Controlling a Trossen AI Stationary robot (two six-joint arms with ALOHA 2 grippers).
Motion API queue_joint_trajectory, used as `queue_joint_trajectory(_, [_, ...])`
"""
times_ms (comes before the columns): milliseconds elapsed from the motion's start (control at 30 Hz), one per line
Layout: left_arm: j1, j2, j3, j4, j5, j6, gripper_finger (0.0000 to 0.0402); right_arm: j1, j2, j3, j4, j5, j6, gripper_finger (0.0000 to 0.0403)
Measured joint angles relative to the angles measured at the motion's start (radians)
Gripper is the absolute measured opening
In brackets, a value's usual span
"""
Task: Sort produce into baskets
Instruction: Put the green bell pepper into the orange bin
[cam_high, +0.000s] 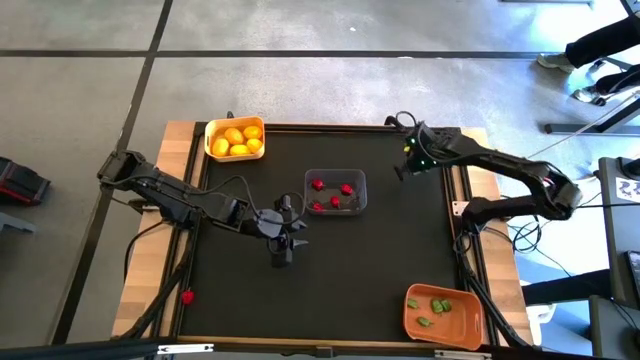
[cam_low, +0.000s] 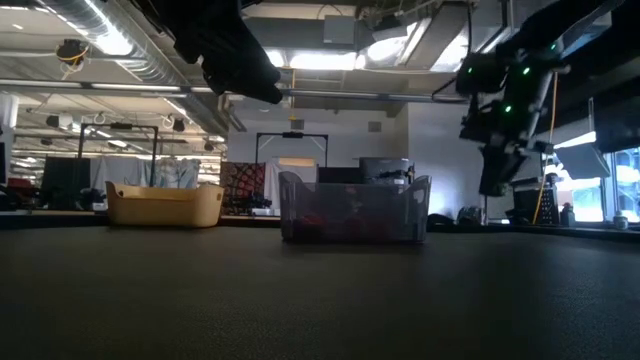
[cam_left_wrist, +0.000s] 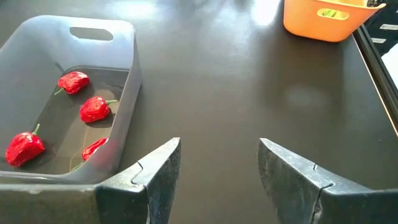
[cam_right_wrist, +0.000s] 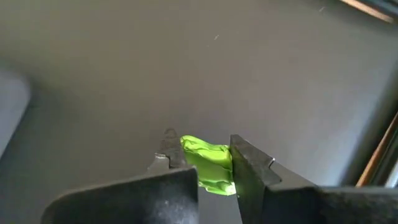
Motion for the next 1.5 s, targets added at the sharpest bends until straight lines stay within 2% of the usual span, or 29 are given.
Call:
queue_joint_trajectory(300, [0.000,0.000,0.000,0.000,0.000,-0.001,0.0208,0.260,-0.141,0.001,-0.200,-0.026,0.171,0.0042])
queue_joint_trajectory(567, [0.000,0.000,0.000,0.000,0.000,0.007,0.0208,0.520,-0.165,0.001,-0.278,-0.035,0.357,0.0042])
queue_joint_trajectory(1067, [0.000,0.000,0.000,0.000,0.000,0.008,0.0207,1.045,-0.165,0.001,-0.270,-0.035,0.769,0.0042])
queue_joint_trajectory(1500, [0.000,0.000,0.000,0.000,0.000,0.013,0.0207,1.428,-0.162,0.002,-0.099,0.002,1.073,0.0042])
